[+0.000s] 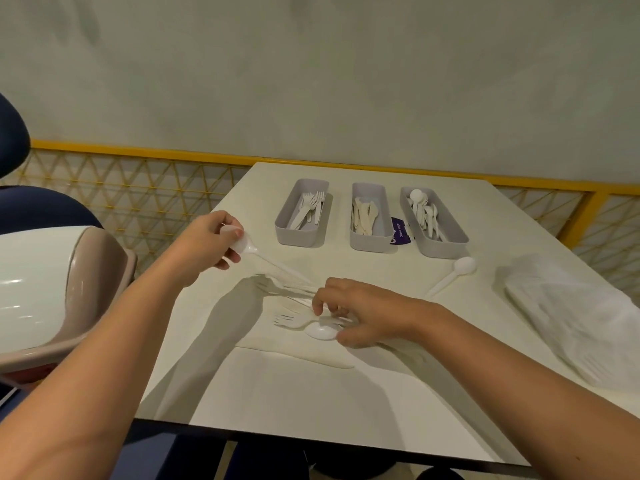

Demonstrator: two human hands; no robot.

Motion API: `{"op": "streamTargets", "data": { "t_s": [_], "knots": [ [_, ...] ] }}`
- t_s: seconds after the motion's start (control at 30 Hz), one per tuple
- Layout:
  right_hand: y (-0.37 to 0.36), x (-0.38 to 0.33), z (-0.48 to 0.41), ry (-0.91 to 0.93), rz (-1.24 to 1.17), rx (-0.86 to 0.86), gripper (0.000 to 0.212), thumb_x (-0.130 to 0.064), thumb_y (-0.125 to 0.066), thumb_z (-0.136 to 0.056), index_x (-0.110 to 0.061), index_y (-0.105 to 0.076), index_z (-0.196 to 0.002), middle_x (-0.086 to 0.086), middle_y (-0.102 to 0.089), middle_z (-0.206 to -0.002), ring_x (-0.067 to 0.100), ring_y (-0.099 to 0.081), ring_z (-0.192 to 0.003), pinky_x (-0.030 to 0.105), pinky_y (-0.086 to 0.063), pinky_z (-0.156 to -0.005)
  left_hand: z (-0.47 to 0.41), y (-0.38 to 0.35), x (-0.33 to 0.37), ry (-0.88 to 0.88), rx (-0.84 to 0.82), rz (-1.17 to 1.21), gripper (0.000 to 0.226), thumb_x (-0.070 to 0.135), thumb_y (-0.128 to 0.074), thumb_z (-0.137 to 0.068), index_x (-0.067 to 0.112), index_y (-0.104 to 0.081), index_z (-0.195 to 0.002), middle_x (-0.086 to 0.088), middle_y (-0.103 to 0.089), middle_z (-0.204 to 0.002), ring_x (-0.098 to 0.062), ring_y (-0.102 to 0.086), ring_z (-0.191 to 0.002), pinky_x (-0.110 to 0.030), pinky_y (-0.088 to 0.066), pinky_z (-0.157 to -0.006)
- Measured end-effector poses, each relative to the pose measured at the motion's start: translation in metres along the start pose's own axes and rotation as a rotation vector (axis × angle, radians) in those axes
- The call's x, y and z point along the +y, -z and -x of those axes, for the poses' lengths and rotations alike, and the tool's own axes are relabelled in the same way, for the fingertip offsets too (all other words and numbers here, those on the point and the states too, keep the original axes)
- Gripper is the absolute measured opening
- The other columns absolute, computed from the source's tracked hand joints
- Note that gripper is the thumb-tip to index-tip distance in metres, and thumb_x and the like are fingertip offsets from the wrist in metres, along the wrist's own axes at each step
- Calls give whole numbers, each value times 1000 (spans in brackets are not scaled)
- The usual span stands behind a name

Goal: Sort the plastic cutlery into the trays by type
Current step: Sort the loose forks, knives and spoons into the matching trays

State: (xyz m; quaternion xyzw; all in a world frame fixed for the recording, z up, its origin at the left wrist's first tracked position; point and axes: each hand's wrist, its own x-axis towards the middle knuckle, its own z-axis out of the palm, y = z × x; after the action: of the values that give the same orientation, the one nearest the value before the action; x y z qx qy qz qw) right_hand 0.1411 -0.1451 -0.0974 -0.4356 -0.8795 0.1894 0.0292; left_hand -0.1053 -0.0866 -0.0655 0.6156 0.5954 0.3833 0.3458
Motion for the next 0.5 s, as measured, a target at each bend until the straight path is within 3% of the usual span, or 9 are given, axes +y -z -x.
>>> {"op": "streamTargets", "data": {
  "t_s": [0.07, 0.2, 0.37, 0.5],
  "knots": [
    [-2, 1, 1, 34, 34, 2, 32, -16, -65, -80, -20, -56, -110, -7, -42, -95, 8, -40, -89, 26, -40, -79, -1, 0, 3, -28, 78, 71, 14, 11, -43, -97, 13, -53, -86, -7, -58, -82, -18, -55, -64, -27, -46, -56],
    [-6, 4, 1, 39, 135, 17, 31, -24, -64, -83, -15, -56, -112, 1, -51, -103, 10, -41, -91, 26, -37, -79, -5, -4, 8, -18, 173, 253, 12, 13, -43, -98, 9, -53, -103, -4, -54, -84, -16, -53, -66, -26, -47, -59],
    [-12, 6, -3, 9, 242, 34, 28, -31, -57, -87, -11, -56, -106, 2, -52, -101, 18, -48, -88, 33, -41, -74, -12, -15, 10, 123, 160, 574, 13, 6, -45, -96, 1, -50, -106, -5, -49, -82, -13, -46, -64, -16, -49, -52],
    [-20, 10, -5, 67, 402, 167, 28, -29, -43, -91, -6, -58, -96, 7, -53, -92, 19, -41, -74, 32, -37, -65, -17, -22, 11, 181, 174, 708, 12, 3, -43, -96, -1, -48, -106, -5, -46, -78, -11, -43, -63, -14, -48, -48]
  ]
}}
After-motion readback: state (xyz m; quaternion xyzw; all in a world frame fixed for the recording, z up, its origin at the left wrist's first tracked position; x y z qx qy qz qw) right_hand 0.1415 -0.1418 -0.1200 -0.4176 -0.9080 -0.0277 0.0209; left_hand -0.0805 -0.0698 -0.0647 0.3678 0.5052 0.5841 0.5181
